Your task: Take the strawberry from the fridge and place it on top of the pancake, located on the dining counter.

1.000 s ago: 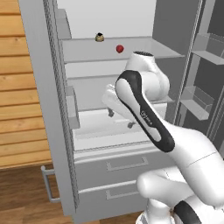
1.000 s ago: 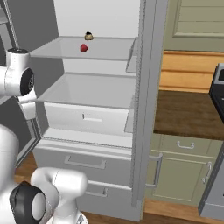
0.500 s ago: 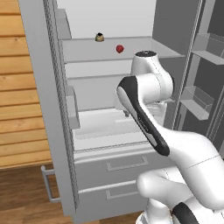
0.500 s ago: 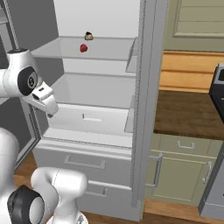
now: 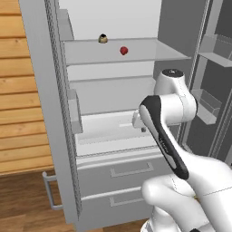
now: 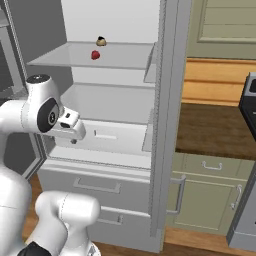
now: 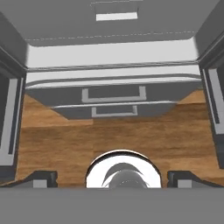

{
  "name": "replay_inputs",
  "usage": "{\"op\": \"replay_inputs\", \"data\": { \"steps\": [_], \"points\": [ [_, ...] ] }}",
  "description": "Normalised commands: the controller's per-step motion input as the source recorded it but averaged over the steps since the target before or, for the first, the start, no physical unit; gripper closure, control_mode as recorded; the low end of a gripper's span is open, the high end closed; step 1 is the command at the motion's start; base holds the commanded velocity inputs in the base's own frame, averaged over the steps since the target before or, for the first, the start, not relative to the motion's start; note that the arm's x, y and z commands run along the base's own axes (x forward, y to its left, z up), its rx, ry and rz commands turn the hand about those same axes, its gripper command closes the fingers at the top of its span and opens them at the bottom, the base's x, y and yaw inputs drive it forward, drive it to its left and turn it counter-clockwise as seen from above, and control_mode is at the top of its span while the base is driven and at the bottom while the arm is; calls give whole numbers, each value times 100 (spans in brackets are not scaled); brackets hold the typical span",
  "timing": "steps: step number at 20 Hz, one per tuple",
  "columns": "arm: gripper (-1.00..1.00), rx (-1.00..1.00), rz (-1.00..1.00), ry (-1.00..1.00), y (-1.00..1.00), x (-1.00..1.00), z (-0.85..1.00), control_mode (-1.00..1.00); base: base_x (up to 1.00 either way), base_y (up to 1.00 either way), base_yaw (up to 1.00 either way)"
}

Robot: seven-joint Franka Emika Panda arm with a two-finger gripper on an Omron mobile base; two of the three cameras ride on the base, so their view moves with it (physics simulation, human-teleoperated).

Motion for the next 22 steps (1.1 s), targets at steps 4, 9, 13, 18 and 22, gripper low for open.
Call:
{"op": "replay_inputs", "data": {
  "steps": [4,9,13,18,22],
  "points": [
    [-100,-2,8,4,-4,-24,-51,-100,0,0,0],
    [-100,-1,0,1,-26,-10,-45,-100,0,0,0],
    [-100,0,0,0,-38,-1,-42,-100,0,0,0],
    [-100,0,-4,1,-38,0,-35,-100,0,0,0],
    [-100,0,0,1,-3,2,0,-100,0,0,0]
  ]
}}
